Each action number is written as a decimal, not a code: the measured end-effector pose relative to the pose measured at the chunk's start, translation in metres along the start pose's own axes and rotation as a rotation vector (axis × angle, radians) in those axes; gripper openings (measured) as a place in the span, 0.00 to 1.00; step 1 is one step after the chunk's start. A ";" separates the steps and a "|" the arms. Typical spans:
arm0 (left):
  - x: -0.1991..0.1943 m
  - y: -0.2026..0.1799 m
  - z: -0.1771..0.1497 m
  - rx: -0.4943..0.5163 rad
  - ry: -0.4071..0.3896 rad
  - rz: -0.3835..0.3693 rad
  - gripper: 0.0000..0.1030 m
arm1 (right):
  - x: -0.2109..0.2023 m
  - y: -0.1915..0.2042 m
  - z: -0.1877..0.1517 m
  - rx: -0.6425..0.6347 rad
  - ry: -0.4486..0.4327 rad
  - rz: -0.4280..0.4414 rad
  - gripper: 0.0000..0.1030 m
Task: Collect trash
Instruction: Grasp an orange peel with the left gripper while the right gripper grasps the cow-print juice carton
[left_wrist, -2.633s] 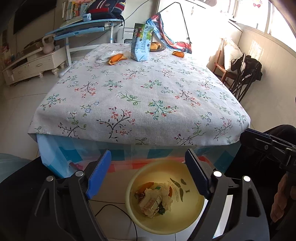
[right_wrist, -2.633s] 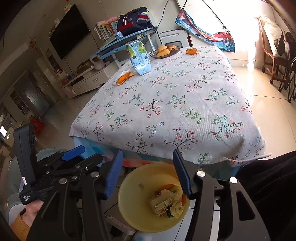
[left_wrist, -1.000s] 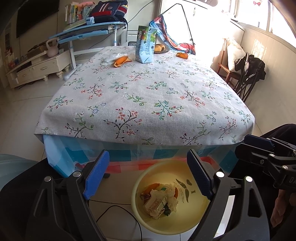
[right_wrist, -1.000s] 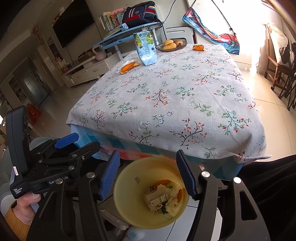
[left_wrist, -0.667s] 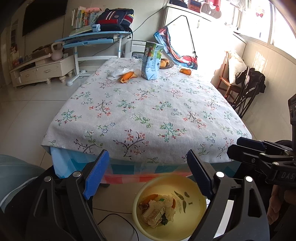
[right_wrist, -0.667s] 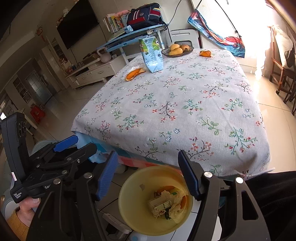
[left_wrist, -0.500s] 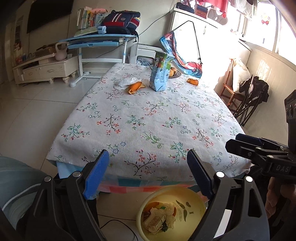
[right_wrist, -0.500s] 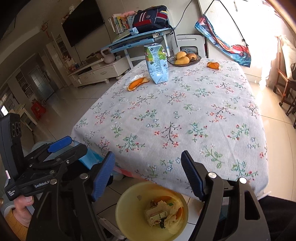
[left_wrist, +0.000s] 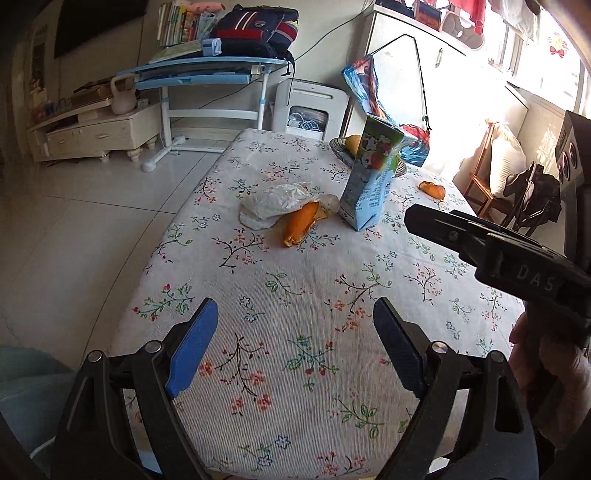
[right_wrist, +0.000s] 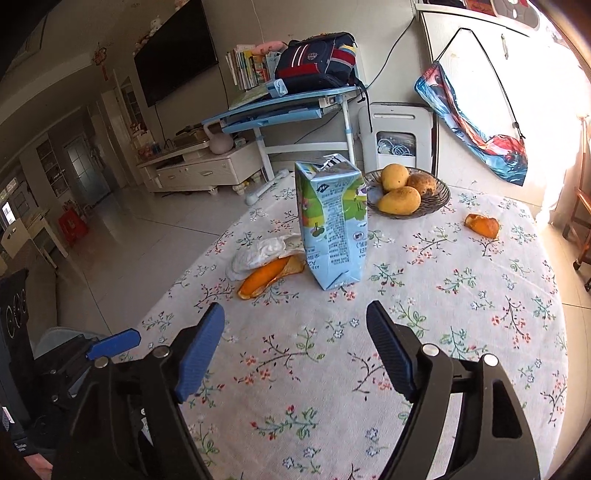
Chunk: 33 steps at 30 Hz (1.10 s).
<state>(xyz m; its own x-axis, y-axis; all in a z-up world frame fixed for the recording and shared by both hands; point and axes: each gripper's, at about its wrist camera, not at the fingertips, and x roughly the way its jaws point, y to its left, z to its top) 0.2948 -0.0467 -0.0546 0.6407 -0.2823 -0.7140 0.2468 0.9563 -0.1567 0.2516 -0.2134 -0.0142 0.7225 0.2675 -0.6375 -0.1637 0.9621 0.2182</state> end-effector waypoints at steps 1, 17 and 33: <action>0.007 0.000 0.006 0.004 0.007 0.001 0.80 | 0.007 -0.001 0.005 0.000 -0.001 -0.003 0.74; 0.116 -0.007 0.064 0.066 0.163 -0.002 0.49 | 0.068 -0.017 0.037 -0.008 -0.026 0.004 0.74; 0.112 -0.029 0.058 0.094 0.158 -0.045 0.17 | 0.052 -0.029 0.037 -0.008 -0.026 0.031 0.28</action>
<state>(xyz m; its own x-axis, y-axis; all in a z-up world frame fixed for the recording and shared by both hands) 0.4021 -0.1107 -0.0903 0.5069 -0.3020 -0.8073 0.3445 0.9295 -0.1315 0.3188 -0.2298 -0.0262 0.7343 0.2961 -0.6108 -0.1920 0.9537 0.2314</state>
